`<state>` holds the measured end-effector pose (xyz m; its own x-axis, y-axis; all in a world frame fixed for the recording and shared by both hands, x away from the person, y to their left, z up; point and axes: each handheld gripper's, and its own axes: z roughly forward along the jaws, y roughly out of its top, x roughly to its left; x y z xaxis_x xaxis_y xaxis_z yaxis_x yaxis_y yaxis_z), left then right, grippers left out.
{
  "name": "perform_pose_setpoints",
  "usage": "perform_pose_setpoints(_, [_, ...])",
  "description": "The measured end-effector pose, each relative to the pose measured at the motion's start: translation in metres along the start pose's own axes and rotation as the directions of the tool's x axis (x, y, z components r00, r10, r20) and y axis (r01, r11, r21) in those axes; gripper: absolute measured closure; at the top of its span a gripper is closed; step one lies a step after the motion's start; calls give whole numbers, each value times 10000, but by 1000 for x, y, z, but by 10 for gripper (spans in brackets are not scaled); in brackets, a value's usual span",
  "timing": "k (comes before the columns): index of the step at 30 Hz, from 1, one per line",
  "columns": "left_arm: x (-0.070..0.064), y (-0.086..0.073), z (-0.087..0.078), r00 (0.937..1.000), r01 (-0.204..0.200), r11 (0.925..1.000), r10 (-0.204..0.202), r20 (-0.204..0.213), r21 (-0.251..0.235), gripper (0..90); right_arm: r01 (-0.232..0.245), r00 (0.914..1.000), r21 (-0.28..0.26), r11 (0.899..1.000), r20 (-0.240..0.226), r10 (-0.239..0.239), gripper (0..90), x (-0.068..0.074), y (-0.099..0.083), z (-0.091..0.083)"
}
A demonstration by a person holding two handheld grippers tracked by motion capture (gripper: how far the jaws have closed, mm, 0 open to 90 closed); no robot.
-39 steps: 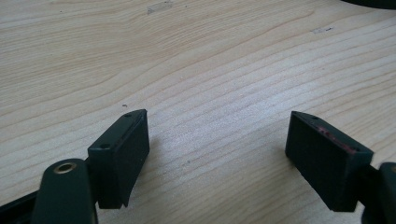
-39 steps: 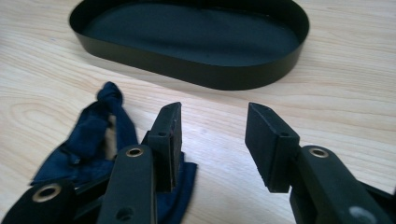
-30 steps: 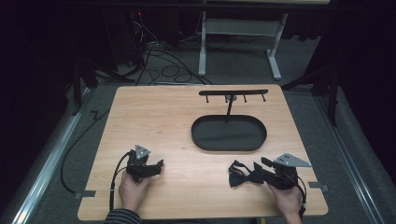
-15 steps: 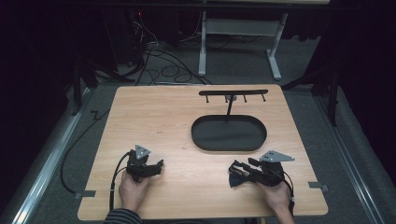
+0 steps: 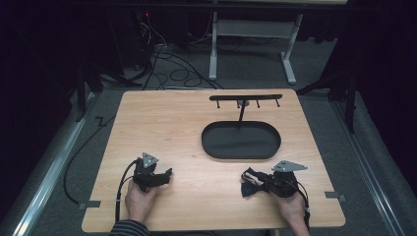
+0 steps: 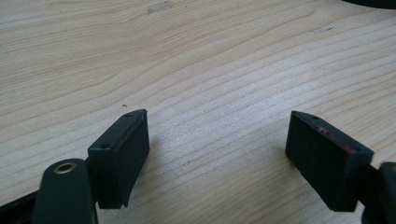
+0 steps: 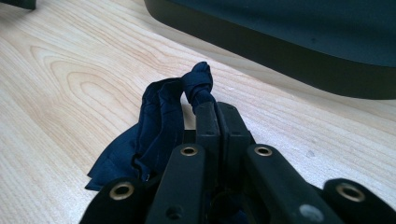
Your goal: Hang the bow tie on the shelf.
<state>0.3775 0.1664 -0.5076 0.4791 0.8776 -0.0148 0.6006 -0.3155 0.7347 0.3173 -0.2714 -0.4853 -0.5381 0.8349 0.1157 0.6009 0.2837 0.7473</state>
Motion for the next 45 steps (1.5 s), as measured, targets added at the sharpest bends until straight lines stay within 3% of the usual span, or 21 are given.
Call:
perform_pose_setpoints(11, [0,0,0,10000,-9,10000,9,4,-2,220,64,9999,-441,9990,126,-59,900,6,4,-8])
perform_pose_setpoints(22, [0,0,0,10000,-9,10000,9,8,-5,220,540,9984,-796,9954,212,-525,900,16,20,-15])
perform_pose_setpoints(45, [0,0,0,10000,8,10000,-8,7,-20,220,818,9964,-1436,9862,359,-774,900,19,40,-30])
